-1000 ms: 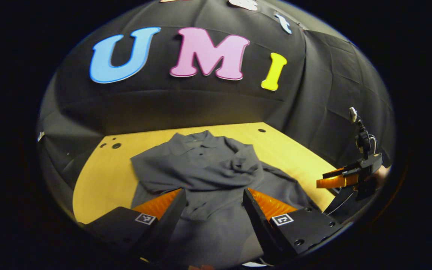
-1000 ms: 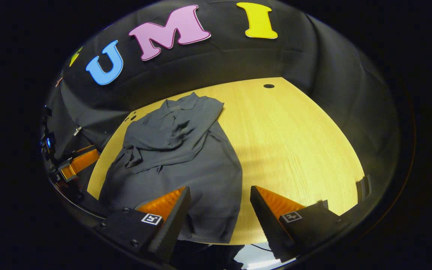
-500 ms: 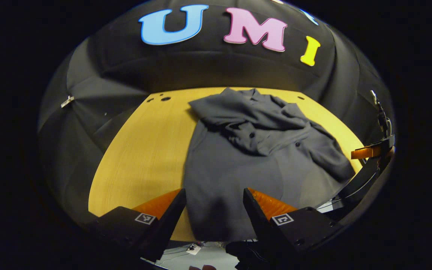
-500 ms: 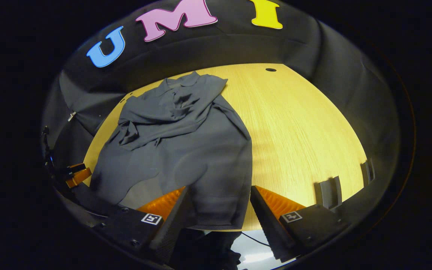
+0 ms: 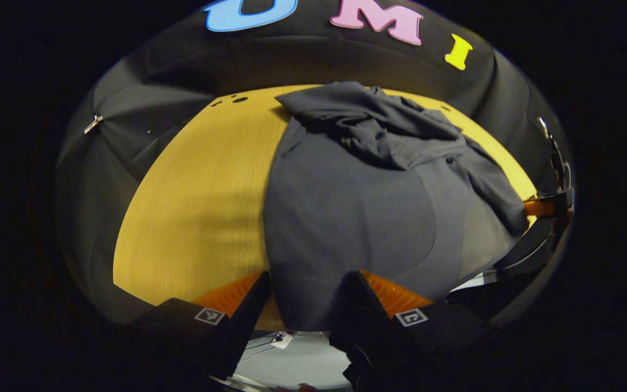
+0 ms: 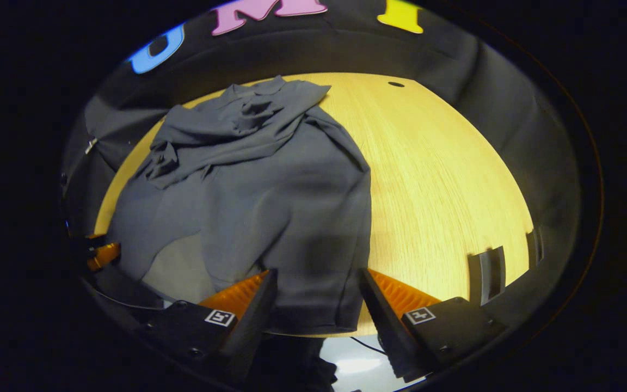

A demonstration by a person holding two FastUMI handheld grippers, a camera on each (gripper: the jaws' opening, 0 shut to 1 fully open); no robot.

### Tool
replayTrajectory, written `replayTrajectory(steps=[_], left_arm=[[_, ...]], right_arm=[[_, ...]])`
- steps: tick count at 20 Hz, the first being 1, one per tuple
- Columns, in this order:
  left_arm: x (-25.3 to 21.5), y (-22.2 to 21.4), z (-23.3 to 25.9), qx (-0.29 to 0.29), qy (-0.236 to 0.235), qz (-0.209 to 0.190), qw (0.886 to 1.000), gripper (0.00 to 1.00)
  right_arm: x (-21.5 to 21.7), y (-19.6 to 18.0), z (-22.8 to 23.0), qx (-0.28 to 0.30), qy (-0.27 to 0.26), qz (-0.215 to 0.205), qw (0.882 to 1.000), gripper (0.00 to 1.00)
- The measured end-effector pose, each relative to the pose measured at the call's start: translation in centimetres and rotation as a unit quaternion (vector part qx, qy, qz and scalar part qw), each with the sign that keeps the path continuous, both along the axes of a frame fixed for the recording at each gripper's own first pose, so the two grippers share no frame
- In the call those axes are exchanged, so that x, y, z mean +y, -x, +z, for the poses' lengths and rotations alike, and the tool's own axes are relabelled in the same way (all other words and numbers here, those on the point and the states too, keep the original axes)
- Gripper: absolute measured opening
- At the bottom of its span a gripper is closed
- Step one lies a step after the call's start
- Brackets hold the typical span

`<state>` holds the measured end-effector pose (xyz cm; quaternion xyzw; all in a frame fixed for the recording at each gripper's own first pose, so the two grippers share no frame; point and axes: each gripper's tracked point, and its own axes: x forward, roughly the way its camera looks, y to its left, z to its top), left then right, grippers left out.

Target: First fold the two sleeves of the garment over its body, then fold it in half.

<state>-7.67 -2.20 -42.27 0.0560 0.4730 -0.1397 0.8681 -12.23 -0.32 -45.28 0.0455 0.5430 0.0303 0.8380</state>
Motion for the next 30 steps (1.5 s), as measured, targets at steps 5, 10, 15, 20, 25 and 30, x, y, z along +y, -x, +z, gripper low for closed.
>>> replayTrajectory(steps=[5,10,15,20,25,30], left_arm=[[-2.9,-0.2,-0.2,-0.009,0.01,-0.033,0.999,0.68],[-3.8,-1.0,0.3,0.026,0.024,-0.039,0.999,0.06],[-3.7,-1.7,5.4,-0.007,0.055,-0.028,0.998,0.06],[-3.5,-4.8,10.6,-0.053,0.07,-0.009,0.996,0.06],[-4.1,-11.4,15.3,-0.121,0.082,0.001,0.989,0.06],[-4.8,-16.0,17.9,-0.164,0.088,0.005,0.983,0.06]], right_arm=[[2.5,-0.7,0.0,-0.033,-0.032,0.031,0.998,0.74],[3.0,-0.9,0.5,-0.006,-0.062,0.022,0.998,0.05],[2.8,-1.5,5.2,-0.049,-0.084,0.006,0.995,0.05],[2.3,-5.0,9.5,-0.1,-0.106,-0.017,0.989,0.05],[1.2,-11.0,13.4,-0.165,-0.11,-0.036,0.98,0.05],[0.5,-16.0,16.4,-0.211,-0.113,-0.037,0.97,0.05]])
